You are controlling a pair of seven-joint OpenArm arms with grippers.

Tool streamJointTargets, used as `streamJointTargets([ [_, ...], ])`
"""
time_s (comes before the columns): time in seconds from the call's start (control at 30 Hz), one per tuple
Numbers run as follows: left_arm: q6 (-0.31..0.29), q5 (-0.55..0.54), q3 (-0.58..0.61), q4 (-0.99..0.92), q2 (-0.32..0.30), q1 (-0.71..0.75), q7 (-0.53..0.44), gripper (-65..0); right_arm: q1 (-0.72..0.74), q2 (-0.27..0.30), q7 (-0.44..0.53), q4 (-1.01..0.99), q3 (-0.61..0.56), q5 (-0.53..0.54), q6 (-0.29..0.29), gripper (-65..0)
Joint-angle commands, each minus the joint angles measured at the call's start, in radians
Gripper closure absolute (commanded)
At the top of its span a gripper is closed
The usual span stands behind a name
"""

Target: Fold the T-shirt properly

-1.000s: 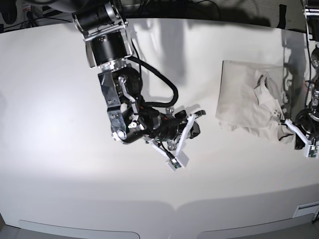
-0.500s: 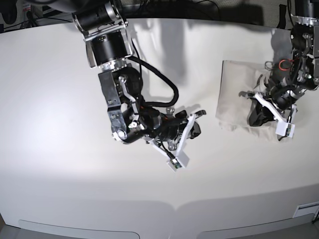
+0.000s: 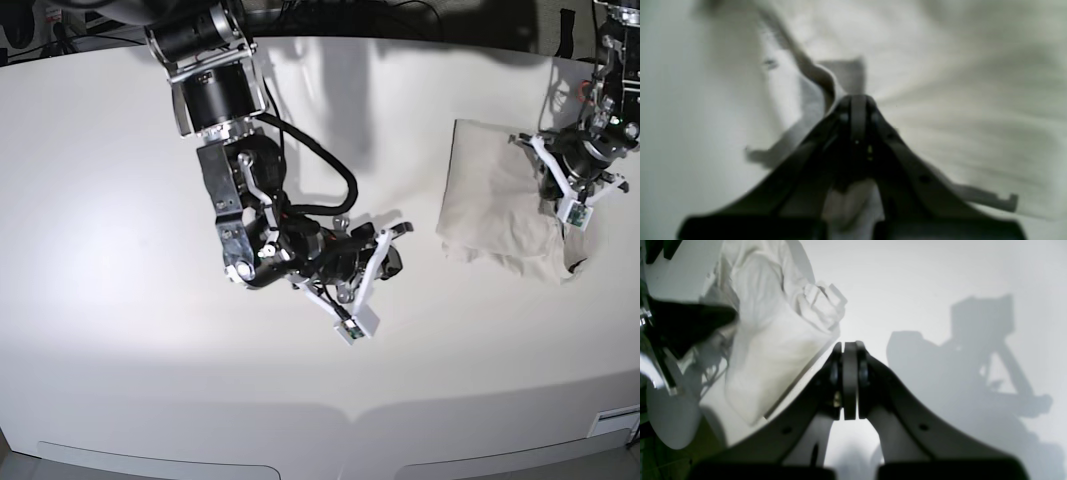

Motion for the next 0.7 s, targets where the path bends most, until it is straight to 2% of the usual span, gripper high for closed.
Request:
streamJointTargets([
  [0.0,0.023,0.014,-0.009,0.017,-0.043,-0.013,-0.023,0.0,0.025,-0.008,0.023,0.018,0.0,0.014,0.007,0.0],
  [0.17,0.106,0.097,-0.009,0.017,-0.149,-0.011,-0.022,0.0,0.025,-0.008,0.023,0.018,0.0,0.014,0.007,0.0],
  [0.27,0.183,0.189,-0.009,0.017,-0.188,-0.011,-0.007,0.0,0.025,-0.008,0.024,0.018,0.0,0.014,0.007,0.0],
  [0.33,0.249,0.208,-0.009,0.017,-0.204,-0.011,0.013,0.0,0.025,-0.008,0.031,0.018,0.0,0.014,0.007,0.0],
  [0.4,0.288,0.143,-0.009,0.017,-0.209,-0.011,0.021,0.0,0.025,-0.008,0.054,0.018,-0.001,0.014,0.007,0.0],
  [0.53,0.282,-0.108,-0.009,0.017,-0.199,0.013,0.01,0.0,0.025,-0.008,0.077,0.01,-0.04,-0.003,0.007,0.0],
  [0.67,0.283,-0.116,-0.009,0.017,-0.139,0.069,-0.021,0.0,0.025,-0.008,0.157,-0.037,-0.108,-0.056,0.007,0.0],
])
